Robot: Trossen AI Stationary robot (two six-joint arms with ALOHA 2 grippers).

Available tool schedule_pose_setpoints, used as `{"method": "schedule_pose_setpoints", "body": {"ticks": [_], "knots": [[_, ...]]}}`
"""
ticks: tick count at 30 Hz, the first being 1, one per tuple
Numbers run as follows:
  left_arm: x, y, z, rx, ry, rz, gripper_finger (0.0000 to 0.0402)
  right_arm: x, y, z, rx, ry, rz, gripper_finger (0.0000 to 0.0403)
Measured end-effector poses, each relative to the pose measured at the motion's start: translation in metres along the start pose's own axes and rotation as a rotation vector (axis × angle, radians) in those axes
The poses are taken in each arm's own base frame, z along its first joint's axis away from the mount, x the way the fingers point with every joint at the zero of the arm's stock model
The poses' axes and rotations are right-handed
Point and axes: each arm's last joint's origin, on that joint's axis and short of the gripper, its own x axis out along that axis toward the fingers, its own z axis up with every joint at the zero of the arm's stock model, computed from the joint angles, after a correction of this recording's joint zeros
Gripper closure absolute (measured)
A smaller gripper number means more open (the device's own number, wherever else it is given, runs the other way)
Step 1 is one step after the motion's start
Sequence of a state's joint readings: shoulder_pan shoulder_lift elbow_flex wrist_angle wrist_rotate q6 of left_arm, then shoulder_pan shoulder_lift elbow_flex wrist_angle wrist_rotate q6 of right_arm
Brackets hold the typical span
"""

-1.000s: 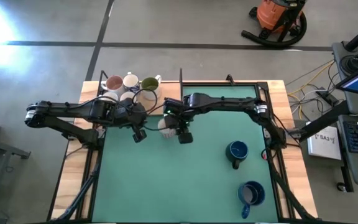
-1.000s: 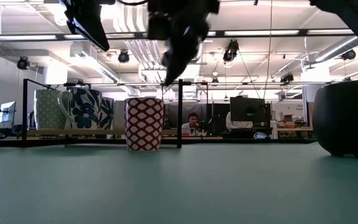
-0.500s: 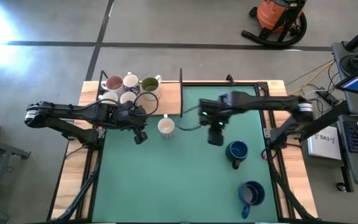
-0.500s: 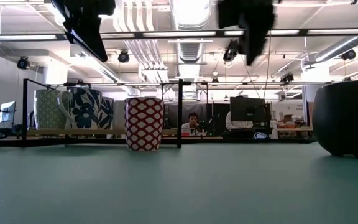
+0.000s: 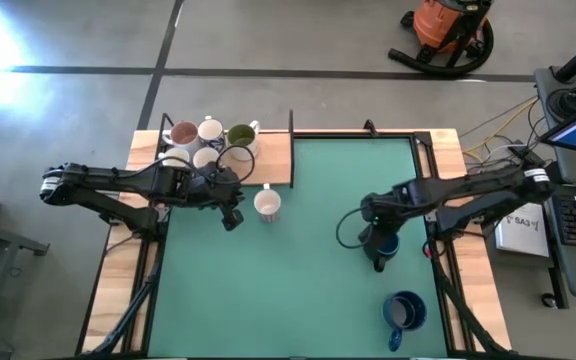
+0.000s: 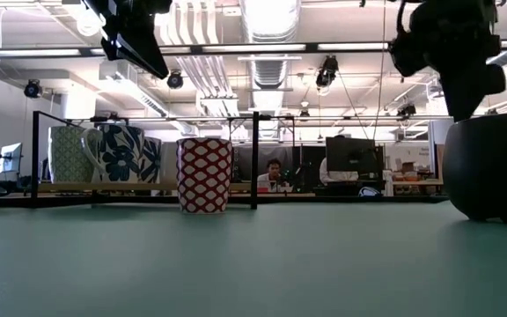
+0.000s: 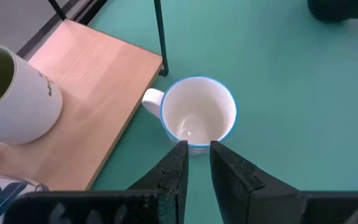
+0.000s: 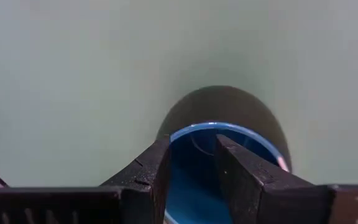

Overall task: Place coffee mugs
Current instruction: Move the black mug to the middle of the table

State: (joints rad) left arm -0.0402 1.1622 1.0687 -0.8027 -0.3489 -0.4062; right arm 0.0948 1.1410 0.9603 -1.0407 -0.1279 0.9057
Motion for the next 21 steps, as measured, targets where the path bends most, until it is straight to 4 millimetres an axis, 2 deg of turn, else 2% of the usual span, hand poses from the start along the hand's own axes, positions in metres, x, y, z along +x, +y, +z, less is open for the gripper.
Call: {"method": "schedule_pose_setpoints", "body": {"ticks": [7, 13, 21], "knots": [[0.0, 0.0, 0.0, -0.001, -0.002, -0.001, 0.0352, 0.012, -0.002, -0.008, 0.111, -0.02, 0.047, 0.0277], [0.0, 0.0, 0.0, 0.011, 0.003, 0.001, 0.0352, 0.031, -0.001, -0.01, 0.114, -0.003, 0.037, 0.0271], [0.0, 0.0, 0.0, 0.017, 0.005, 0.002, 0.0352, 0.052, 0.006, -0.008, 0.059, 0.031, -0.003, 0.0308]]}}
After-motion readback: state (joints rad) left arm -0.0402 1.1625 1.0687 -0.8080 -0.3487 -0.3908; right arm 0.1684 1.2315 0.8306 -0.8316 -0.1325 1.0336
